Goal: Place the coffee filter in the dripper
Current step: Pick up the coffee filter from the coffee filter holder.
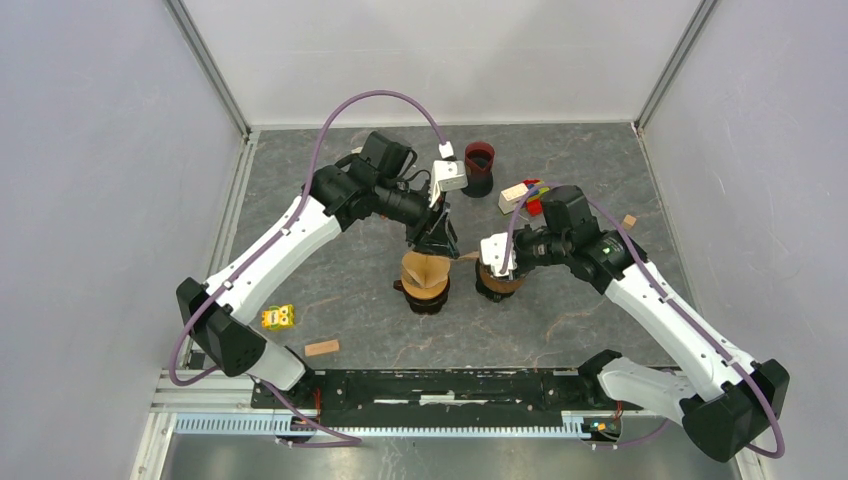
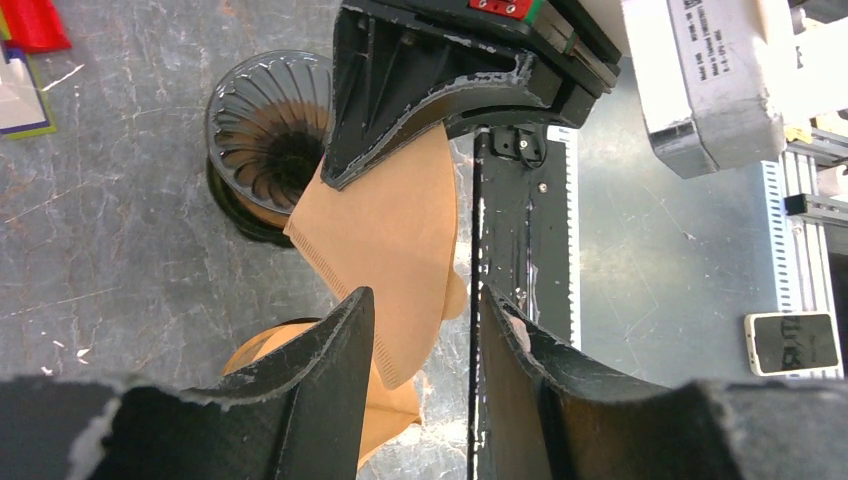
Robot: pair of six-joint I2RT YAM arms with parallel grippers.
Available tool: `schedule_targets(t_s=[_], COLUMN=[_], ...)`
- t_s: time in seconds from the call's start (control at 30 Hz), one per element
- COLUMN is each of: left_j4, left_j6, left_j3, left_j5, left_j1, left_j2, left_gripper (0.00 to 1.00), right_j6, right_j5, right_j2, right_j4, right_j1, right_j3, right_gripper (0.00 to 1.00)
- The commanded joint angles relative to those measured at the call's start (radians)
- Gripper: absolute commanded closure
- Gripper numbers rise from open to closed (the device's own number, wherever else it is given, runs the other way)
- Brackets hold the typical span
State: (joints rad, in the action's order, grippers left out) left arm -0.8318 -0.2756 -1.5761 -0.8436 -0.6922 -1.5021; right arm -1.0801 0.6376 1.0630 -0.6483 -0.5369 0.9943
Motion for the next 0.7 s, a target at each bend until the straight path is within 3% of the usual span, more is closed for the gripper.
schedule_targets(t_s=[0.0,0.27,0.67], left_j4=[-0.028,-0.029,-0.029], left_j6=[-0.049,-0.067,-0.075], left_j3=[-0.012,-0.01,0.015], left_j5=[-0.069,0.005,-0.006], left_j1=[-0.013,-0.036,-0.04], left_j2=[0.026,0.015,0.012], left_gripper=[0.49,0.51,0.51], right_j6=[-0.036,-0.021,0.01], right_j5=[0.072,0.13,0.139], right_j2=[-0.024,-0.017,0.004], right_j4=[-0.016,-0.041,-0.043], right_j1=[-0.006,-0.006,-0.006], right_j3=[-0.009,-0.006,0.019], right_gripper=[0.99,0.99,0.99])
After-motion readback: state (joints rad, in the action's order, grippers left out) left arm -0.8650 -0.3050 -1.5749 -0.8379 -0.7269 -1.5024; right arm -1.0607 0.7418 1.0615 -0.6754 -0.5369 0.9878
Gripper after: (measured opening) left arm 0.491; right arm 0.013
